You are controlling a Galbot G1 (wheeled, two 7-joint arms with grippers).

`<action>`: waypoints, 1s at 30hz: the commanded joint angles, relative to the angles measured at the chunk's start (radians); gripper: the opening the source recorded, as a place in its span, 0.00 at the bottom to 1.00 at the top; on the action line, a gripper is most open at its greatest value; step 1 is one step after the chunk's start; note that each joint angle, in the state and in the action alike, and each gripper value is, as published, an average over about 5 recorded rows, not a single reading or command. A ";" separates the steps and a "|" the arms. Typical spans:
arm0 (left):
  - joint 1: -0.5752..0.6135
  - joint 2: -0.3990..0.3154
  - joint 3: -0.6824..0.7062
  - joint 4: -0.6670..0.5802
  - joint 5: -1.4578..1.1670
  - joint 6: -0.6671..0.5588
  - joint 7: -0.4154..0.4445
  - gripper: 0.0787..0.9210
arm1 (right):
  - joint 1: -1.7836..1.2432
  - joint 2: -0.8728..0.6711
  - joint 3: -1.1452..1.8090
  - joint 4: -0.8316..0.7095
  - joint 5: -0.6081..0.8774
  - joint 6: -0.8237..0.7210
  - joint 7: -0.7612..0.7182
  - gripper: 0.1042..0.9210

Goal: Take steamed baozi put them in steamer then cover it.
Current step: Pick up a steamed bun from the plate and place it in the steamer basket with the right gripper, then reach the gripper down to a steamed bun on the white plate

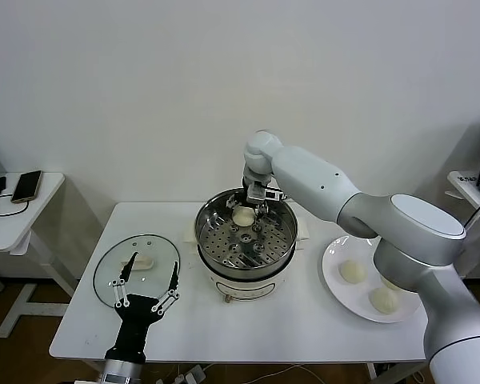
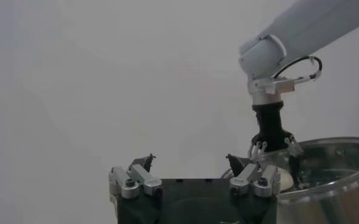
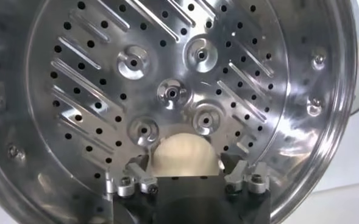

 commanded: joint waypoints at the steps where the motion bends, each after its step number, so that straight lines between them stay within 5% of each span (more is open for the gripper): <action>1: -0.006 0.001 0.005 -0.003 0.001 0.009 0.001 0.88 | 0.088 -0.170 -0.022 0.197 0.271 -0.152 -0.101 0.88; 5: -0.009 0.001 0.014 -0.005 0.003 0.014 0.002 0.88 | 0.207 -0.345 -0.079 0.267 0.567 -0.350 -0.163 0.88; 13: -0.015 0.006 0.030 -0.003 0.004 0.014 0.003 0.88 | 0.303 -0.627 -0.225 0.230 0.901 -0.705 -0.274 0.88; 21: -0.019 0.010 0.036 -0.005 0.004 0.018 0.003 0.88 | 0.166 -0.760 -0.375 0.231 0.933 -0.837 -0.216 0.88; 30: -0.014 0.008 0.035 -0.010 0.005 0.022 0.002 0.88 | -0.045 -0.717 -0.272 0.163 0.812 -0.823 -0.135 0.88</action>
